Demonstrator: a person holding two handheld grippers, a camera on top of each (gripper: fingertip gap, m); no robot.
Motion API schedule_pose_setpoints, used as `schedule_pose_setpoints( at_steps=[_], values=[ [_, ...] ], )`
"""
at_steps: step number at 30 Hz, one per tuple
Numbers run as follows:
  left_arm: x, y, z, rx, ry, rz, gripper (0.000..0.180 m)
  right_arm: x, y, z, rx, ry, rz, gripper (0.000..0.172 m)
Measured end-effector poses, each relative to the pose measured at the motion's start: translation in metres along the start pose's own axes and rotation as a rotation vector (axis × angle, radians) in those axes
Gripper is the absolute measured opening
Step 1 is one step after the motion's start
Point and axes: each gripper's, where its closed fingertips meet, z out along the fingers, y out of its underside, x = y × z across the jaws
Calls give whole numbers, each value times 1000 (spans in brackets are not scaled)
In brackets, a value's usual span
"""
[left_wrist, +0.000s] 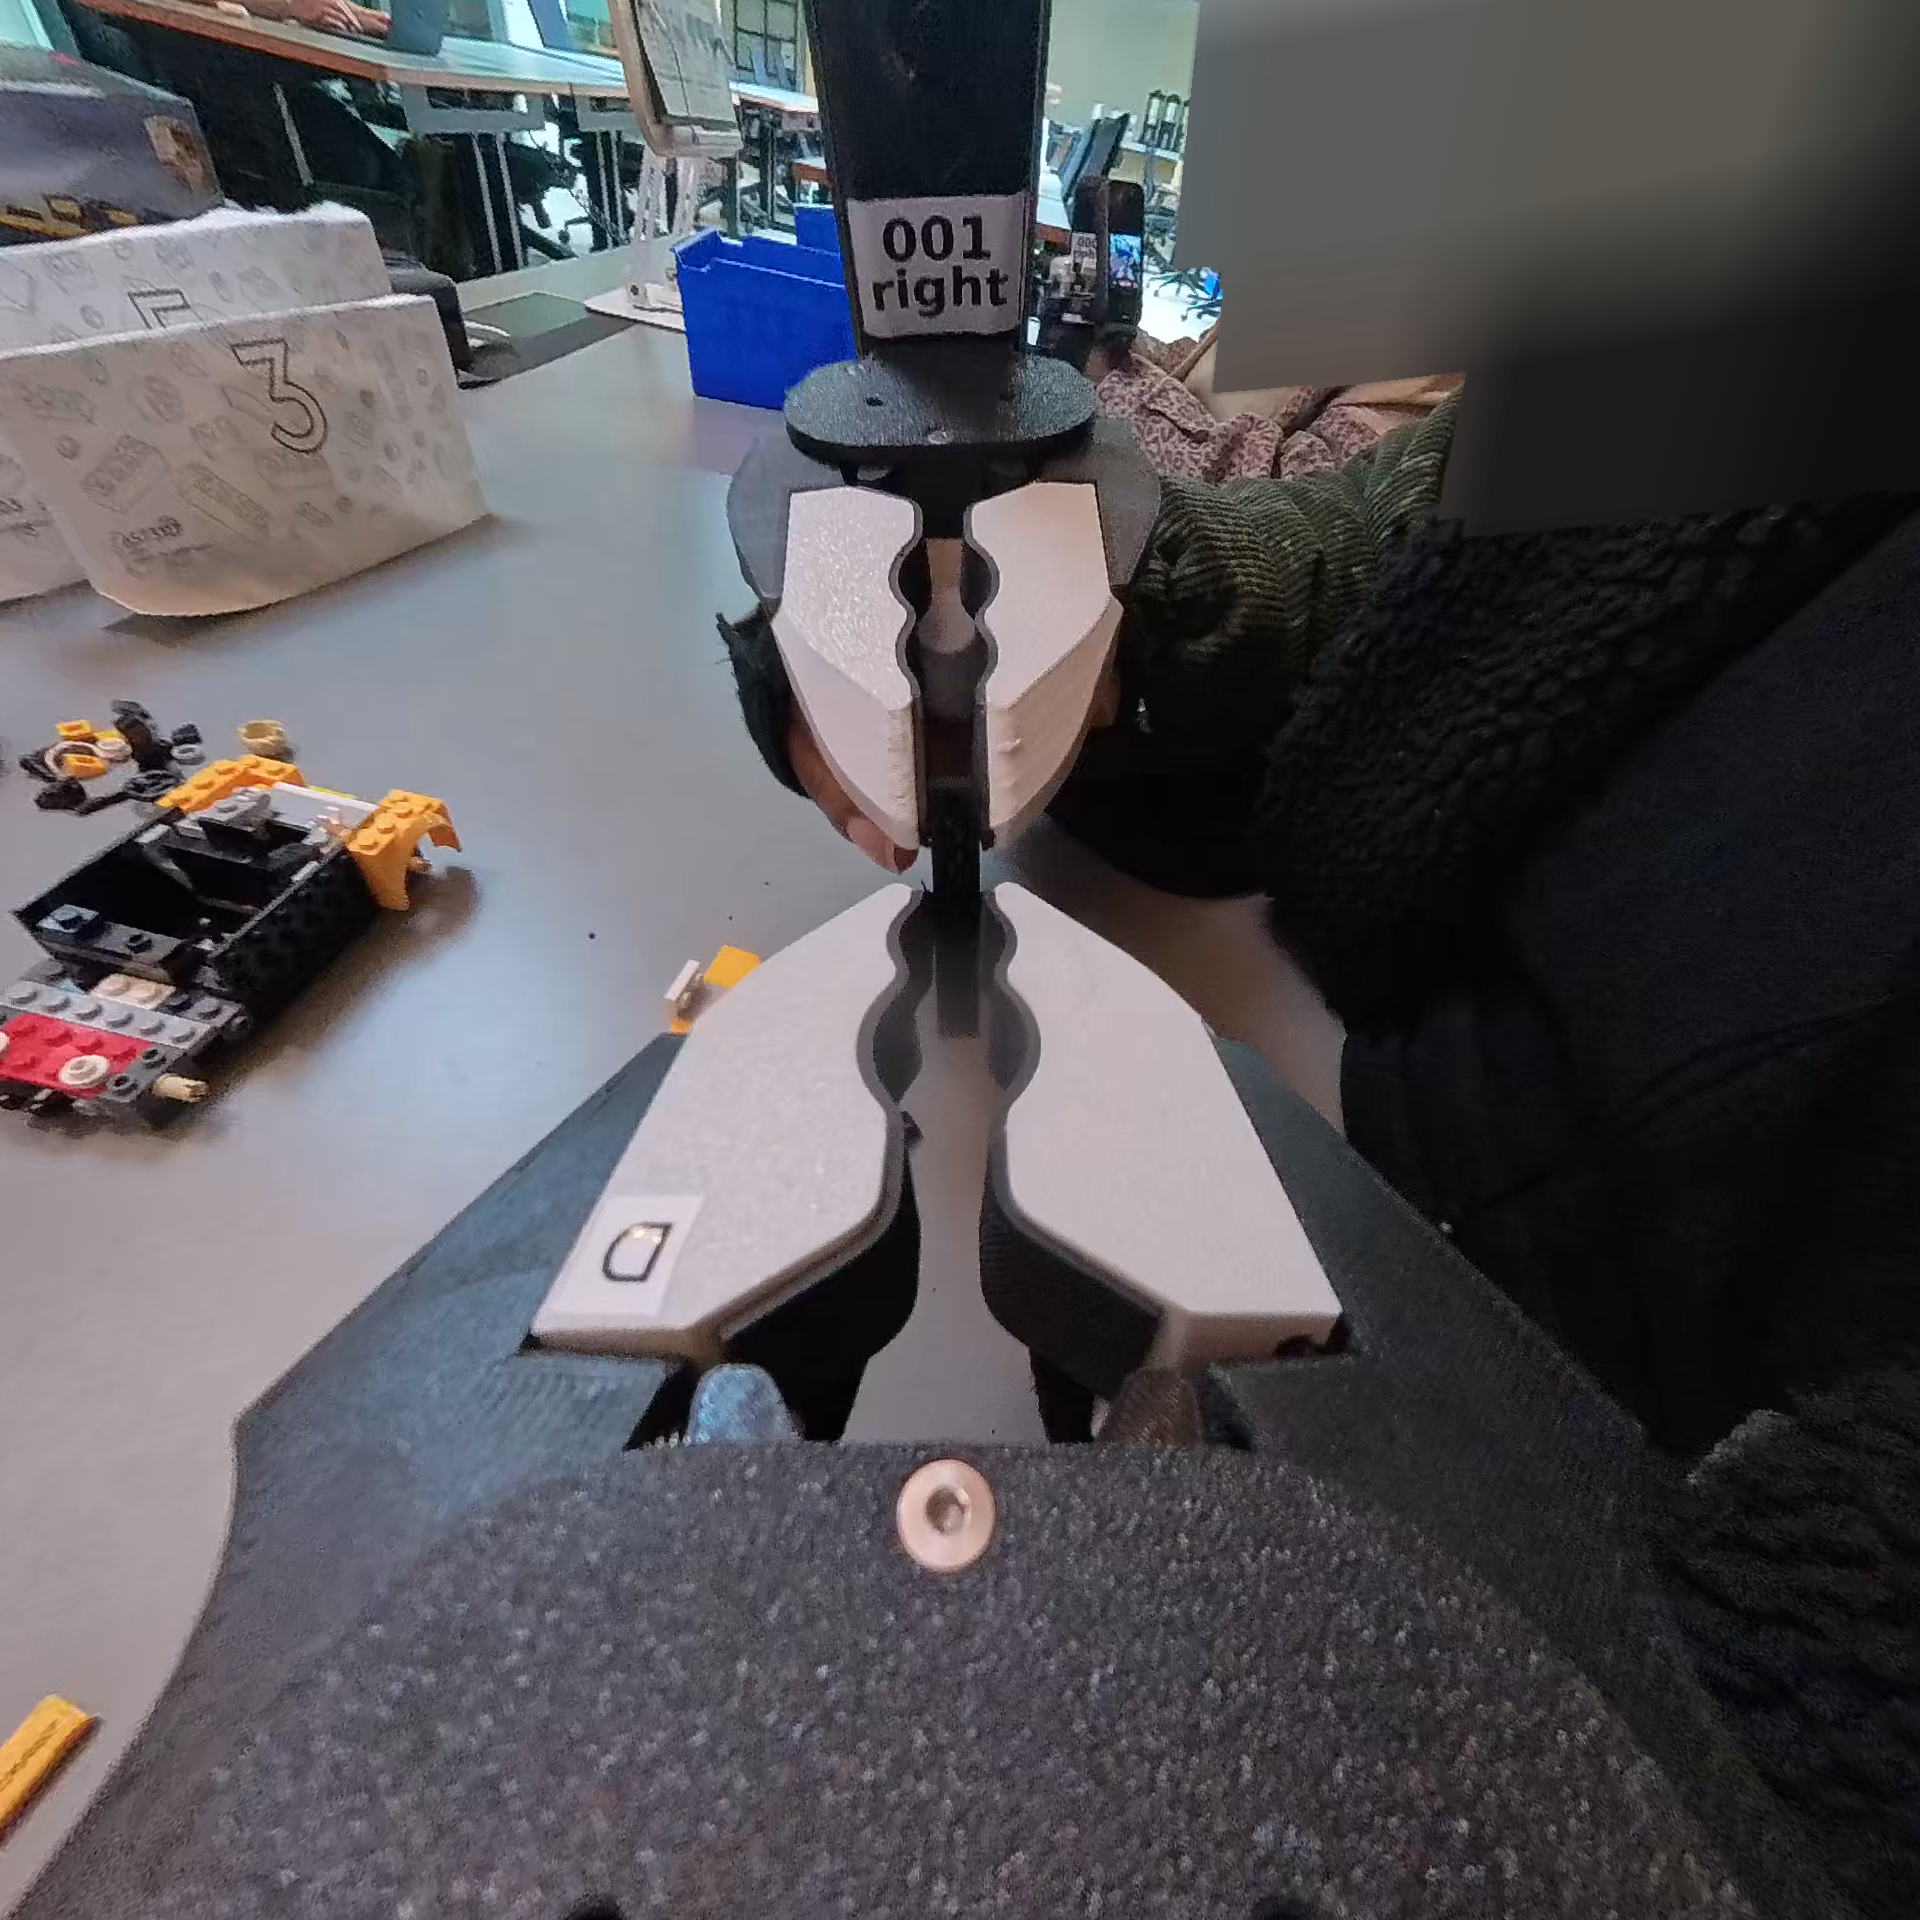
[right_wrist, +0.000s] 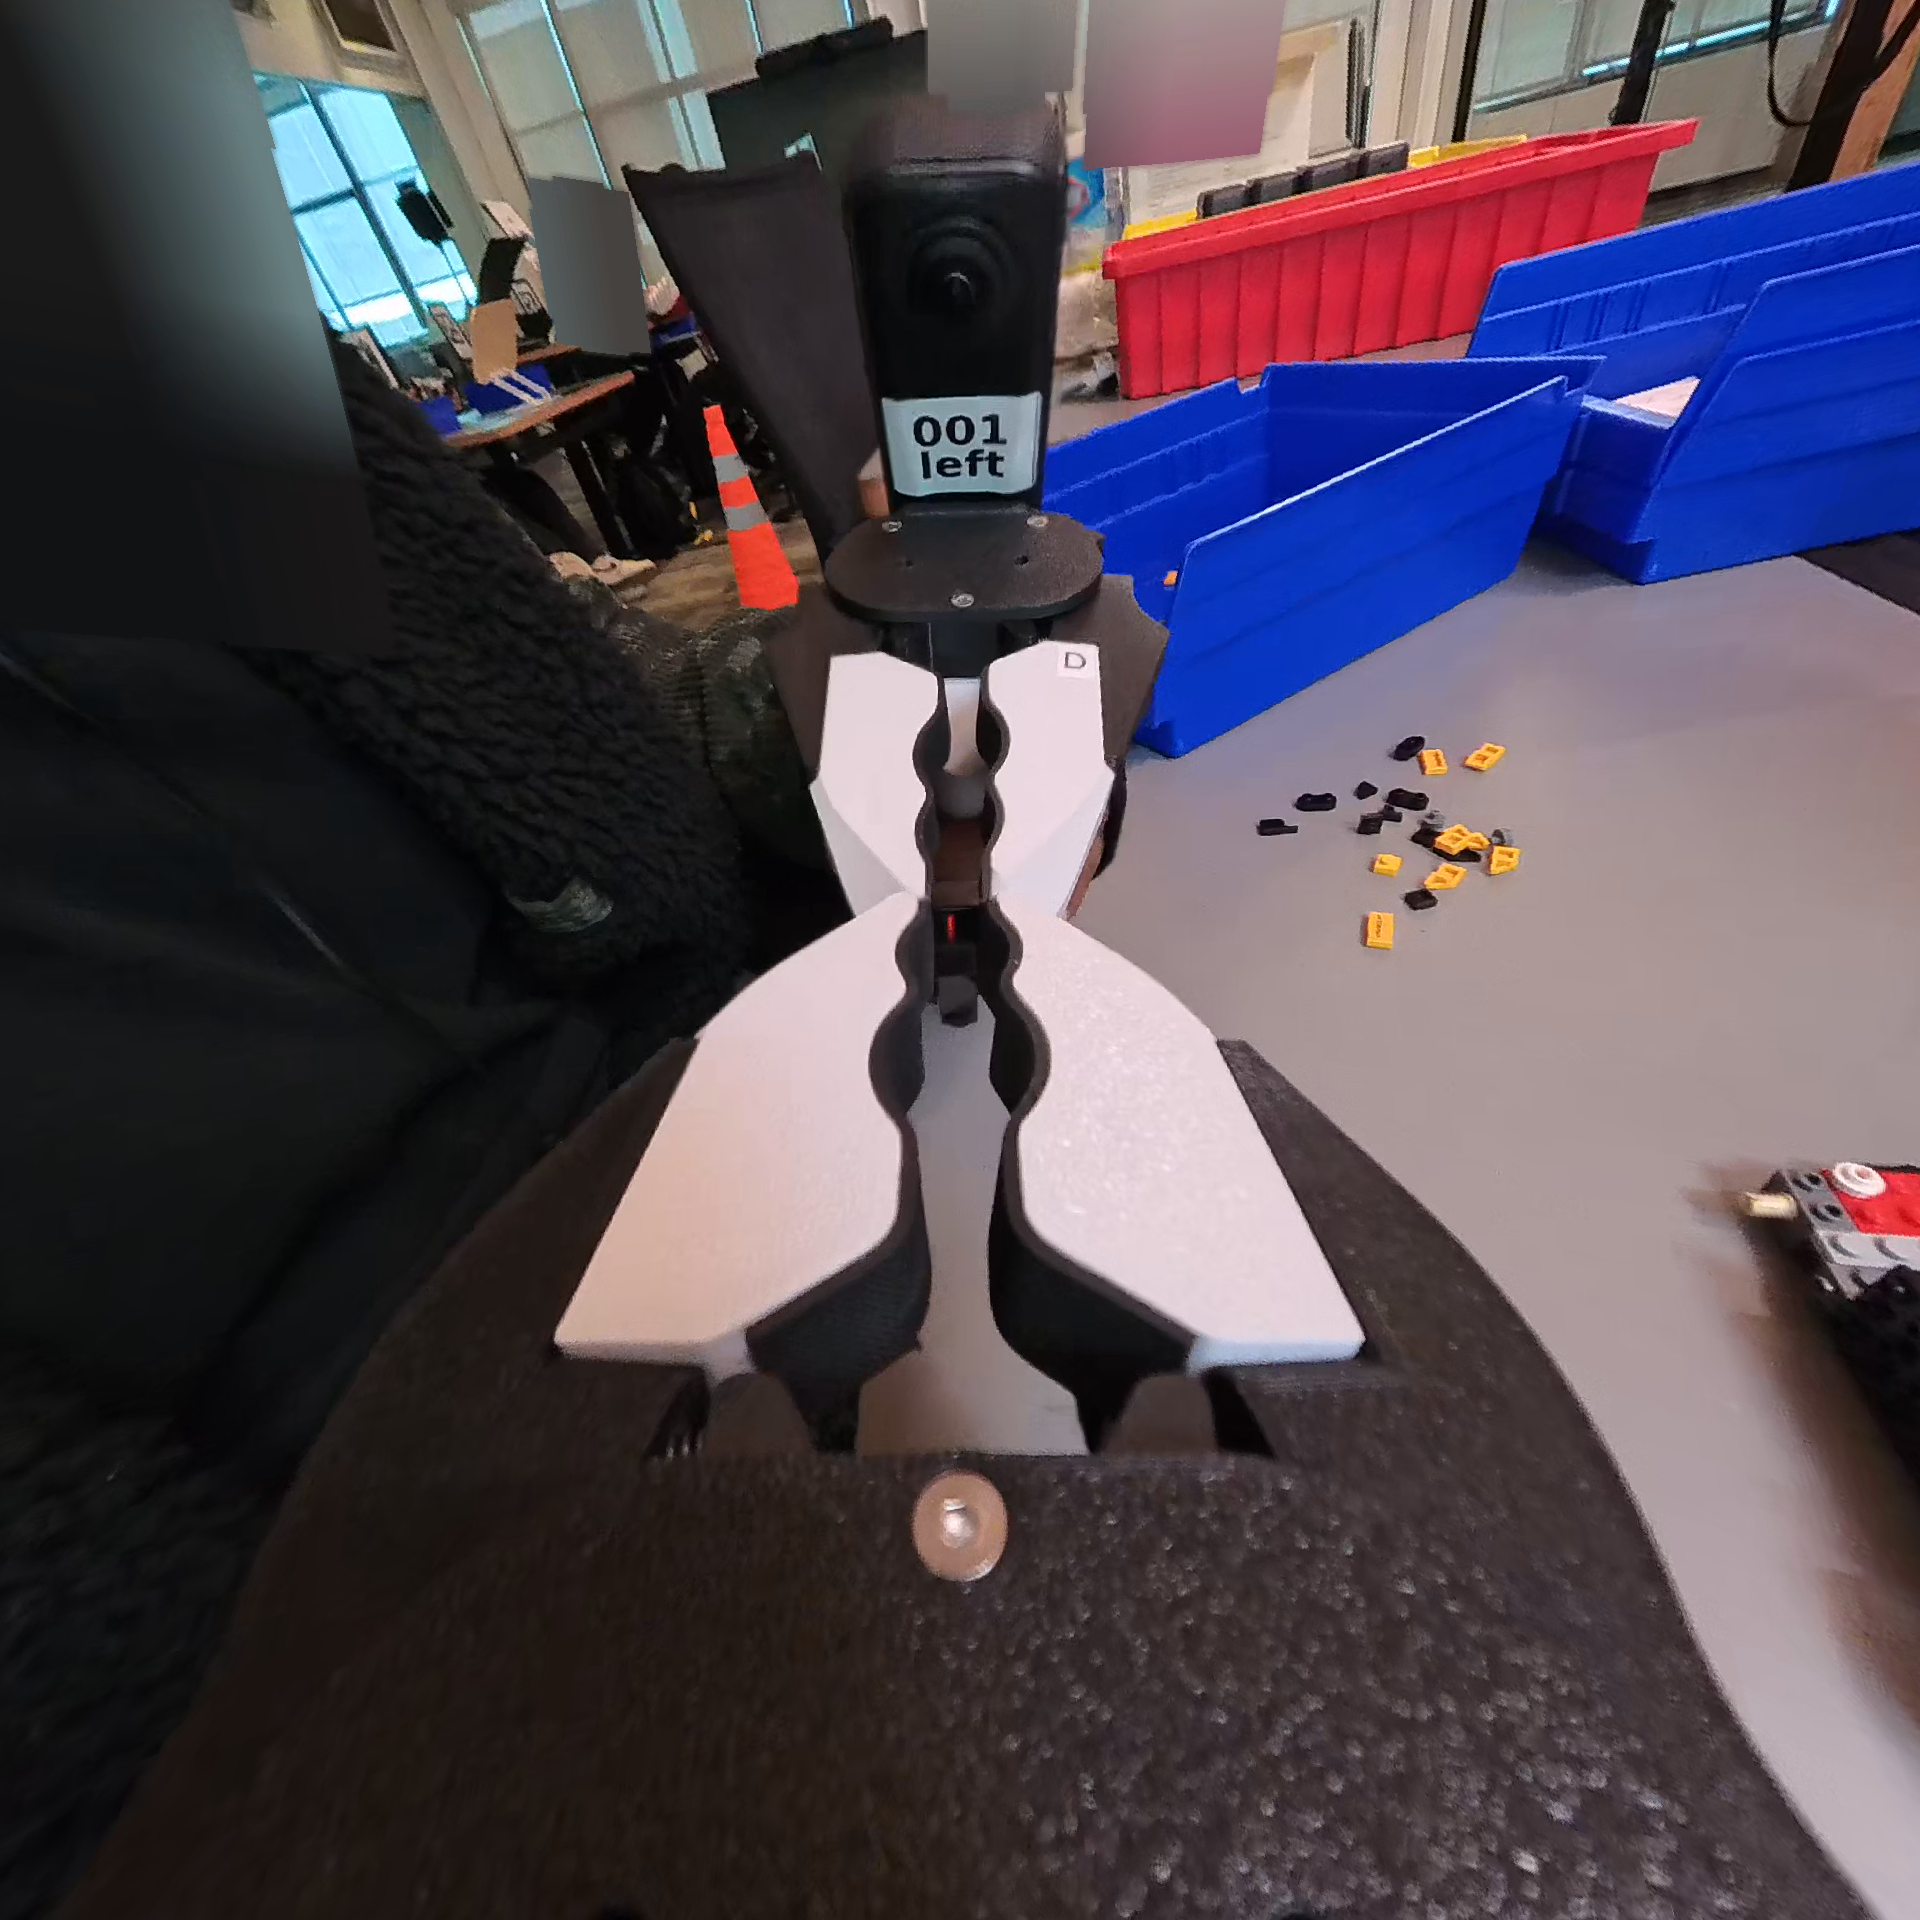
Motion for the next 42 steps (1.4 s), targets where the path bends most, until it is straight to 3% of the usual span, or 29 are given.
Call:
schedule_pose_setpoints(
  at_steps=[17,26,33,34,35,36,37,39,42],
  values=[
    [11,-16,-7,85,74,-48,8,-10,-2,-9,-39,-44,-85,8],
    [7,-15,-10,108,79,-84,8,-8,4,-5,-15,-36,-30,8],
    [-1,-9,-9,102,57,-132,8,0,18,-3,-66,-11,-6,8],
    [-2,-14,-11,134,63,-143,9,1,22,-2,-91,-6,-7,7],
    [-2,-38,-24,281,98,-192,9,2,49,4,-230,5,-37,7],
    [-7,-46,-31,299,79,-184,9,-1,65,12,-283,1,-45,8],
    [-14,-42,-31,254,0,-122,9,-3,53,16,-211,3,-38,8],
    [-17,-37,-34,254,-14,-160,9,7,15,3,-79,26,-31,8],
    [-27,-31,-35,264,0,-280,9,23,19,-4,-99,98,-22,8]
  ],
)
